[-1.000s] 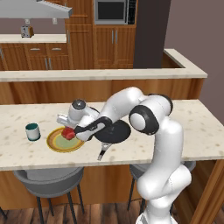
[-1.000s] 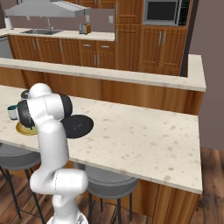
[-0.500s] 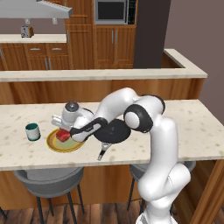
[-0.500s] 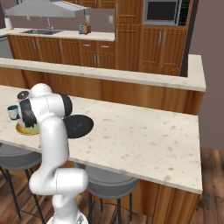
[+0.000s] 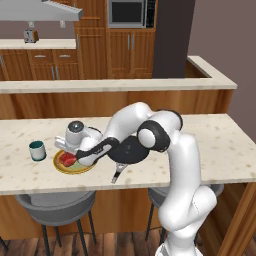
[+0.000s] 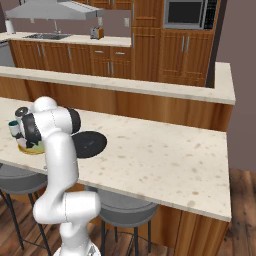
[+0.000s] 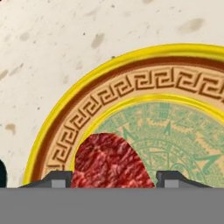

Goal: Pick up the pan with the steak in it and place it on the dining table. Then place the steak on the plate.

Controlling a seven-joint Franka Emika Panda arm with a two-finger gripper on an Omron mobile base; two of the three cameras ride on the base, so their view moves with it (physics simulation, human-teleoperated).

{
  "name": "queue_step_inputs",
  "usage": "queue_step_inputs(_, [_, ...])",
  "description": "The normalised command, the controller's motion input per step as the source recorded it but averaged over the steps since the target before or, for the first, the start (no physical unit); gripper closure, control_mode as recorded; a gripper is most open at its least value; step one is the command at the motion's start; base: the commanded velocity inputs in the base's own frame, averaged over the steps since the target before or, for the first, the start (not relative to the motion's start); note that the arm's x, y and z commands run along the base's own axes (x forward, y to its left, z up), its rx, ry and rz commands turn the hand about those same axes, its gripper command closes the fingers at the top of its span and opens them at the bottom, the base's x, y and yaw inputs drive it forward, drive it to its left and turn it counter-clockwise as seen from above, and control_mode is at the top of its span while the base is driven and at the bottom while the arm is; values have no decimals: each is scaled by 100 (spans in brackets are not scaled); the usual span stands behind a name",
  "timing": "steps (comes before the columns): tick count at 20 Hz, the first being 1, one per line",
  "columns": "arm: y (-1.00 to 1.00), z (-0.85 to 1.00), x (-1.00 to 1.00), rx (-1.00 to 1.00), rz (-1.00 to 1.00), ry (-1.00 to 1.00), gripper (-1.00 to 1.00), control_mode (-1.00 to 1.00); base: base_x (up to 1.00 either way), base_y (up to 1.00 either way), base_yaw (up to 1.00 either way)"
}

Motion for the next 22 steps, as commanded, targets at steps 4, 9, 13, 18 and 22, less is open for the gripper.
queue_step_inputs(4, [-12,-5,23,0,0,0,100,-100,0,0,0])
queue_step_inputs(9, [-24,-2,20,2,0,0,100,-100,0,0,0])
queue_step_inputs(13, [-2,0,0,0,0,0,100,-100,0,0,0])
queue_step_inputs(18, [0,-12,0,-2,0,0,100,-100,0,0,0])
queue_step_inputs(22, [0,-16,0,-2,0,0,100,-100,0,0,0])
